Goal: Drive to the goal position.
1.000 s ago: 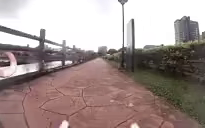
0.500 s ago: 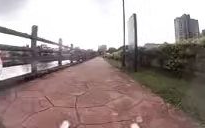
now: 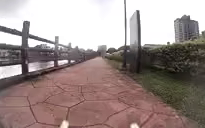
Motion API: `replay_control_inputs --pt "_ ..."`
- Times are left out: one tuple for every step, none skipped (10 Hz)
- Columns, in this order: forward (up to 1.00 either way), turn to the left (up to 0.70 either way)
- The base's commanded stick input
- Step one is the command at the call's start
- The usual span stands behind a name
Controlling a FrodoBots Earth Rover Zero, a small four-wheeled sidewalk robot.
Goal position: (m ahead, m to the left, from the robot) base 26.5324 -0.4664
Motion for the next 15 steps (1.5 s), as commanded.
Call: replay_control_inputs --pt "0.70 0.00" --pt "0.70 0.00" --pt "0.70 0.00" --pt "0.70 0.00" --pt "0.70 0.00" --pt "0.70 0.00" --pt "0.70 0.00" --pt "0.70 0.00" --pt "0.70 0.00" --pt "0.70 0.00" --pt "0.70 0.00" --pt "0.70 0.00" --pt "0.70 0.00" --pt "0.70 0.00" --pt "0.70 0.00"
